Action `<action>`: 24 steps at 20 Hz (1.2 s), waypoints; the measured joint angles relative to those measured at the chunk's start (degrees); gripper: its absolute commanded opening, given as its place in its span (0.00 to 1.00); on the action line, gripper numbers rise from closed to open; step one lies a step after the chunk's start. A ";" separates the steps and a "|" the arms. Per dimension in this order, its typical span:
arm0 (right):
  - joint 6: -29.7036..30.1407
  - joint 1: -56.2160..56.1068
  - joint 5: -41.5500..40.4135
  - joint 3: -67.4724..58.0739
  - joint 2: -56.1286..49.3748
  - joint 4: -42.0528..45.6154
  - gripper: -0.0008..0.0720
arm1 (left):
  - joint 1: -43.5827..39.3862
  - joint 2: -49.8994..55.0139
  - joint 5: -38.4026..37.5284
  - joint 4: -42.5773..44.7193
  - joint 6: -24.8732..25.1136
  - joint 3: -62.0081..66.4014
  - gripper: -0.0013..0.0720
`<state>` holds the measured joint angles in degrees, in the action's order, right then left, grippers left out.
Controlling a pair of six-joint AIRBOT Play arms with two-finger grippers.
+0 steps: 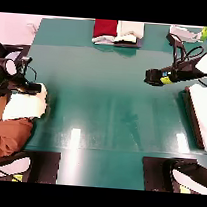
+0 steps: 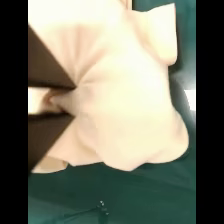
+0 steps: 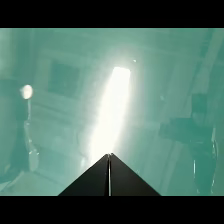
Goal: Fold the shirts.
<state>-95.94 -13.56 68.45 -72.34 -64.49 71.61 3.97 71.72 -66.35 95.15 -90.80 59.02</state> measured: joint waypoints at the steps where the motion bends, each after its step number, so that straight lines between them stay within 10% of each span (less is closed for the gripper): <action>1: 0.02 0.00 -0.17 0.13 0.00 0.02 0.04 | 0.04 -0.15 0.09 -0.04 0.00 -0.11 0.05; 9: 0.02 0.00 0.22 -13.79 0.24 0.13 0.04 | -6.01 -15.10 -2.40 0.13 1.77 17.35 0.05; 21: 0.04 0.68 0.52 -38.64 0.11 7.96 0.04 | -42.71 -10.40 -3.34 -0.66 2.16 38.16 0.05; 22: 0.02 0.98 0.68 -39.23 0.11 8.35 0.04 | -45.16 -7.23 -3.45 -1.44 2.43 38.34 0.15; 24: 0.02 1.29 1.66 -40.00 0.11 8.70 0.04 | -48.76 -0.92 -3.06 -3.34 3.26 38.56 0.78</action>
<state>-95.92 -12.27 70.11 -112.33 -64.38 80.31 -44.80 70.81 -69.41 91.81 -87.55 97.58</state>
